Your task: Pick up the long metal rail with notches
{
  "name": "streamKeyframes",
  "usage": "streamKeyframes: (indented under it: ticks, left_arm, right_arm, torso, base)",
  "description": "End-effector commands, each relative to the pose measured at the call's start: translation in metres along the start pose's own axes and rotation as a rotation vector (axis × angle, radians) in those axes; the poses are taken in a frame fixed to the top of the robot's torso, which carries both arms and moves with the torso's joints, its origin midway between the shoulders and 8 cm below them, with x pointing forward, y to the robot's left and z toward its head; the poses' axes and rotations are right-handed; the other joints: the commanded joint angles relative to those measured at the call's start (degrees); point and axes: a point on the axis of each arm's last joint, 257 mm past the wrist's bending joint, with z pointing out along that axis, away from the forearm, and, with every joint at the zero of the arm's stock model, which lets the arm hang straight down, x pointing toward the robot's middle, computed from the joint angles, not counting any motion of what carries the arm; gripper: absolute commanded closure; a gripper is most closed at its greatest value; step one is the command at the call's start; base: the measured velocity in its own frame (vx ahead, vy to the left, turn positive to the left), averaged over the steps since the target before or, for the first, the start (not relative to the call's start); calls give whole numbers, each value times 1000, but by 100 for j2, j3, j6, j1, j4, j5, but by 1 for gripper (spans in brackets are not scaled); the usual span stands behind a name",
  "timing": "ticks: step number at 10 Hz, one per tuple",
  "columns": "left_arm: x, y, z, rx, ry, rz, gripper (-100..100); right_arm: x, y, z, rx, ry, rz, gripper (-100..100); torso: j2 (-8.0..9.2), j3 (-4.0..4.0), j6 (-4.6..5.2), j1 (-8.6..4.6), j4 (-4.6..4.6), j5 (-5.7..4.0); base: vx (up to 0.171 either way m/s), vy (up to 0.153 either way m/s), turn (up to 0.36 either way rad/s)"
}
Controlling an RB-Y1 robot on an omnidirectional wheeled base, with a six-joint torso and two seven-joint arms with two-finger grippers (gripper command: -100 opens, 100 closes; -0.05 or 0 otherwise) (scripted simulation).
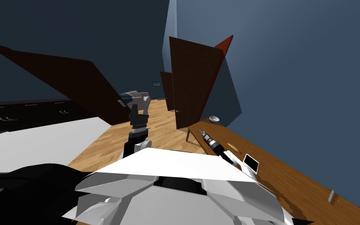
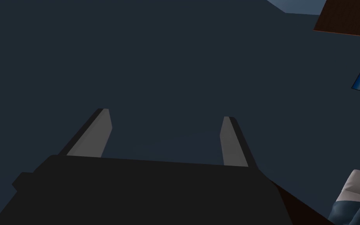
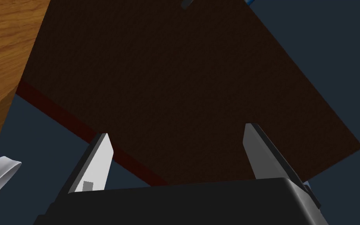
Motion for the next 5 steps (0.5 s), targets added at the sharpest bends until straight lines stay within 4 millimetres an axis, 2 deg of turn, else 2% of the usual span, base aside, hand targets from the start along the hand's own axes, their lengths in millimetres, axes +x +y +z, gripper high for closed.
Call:
streamKeyframes:
  ticks: [1, 2, 4, 5]
  left_arm:
    - [0, 0, 0, 0, 0, 0, 0]
    - [0, 0, 0, 0, 0, 0, 0]
    - [0, 0, 0, 0, 0, 0, 0]
    - [0, 0, 0, 0, 0, 0, 0]
  right_arm:
    - [13, -25, -9, 45, 65, -43, -100]
    - [13, -27, -10, 47, 66, -45, -100]
    - [33, -60, -27, 102, 168, -118, -100]
    - [34, -70, -32, 121, 175, -122, -100]
  torso:
    - [0, 0, 0, 0, 0, 0]
    - [-1, 0, -2, 0, 0, 0]
    - [-3, -2, -3, 0, -1, 0]
    - [-6, -3, -3, 0, -1, 0]
  base:
    - [2, 7, 133]
    - [2, 2, 83]
    - [7, 7, 192]
    - [10, 1, 82]
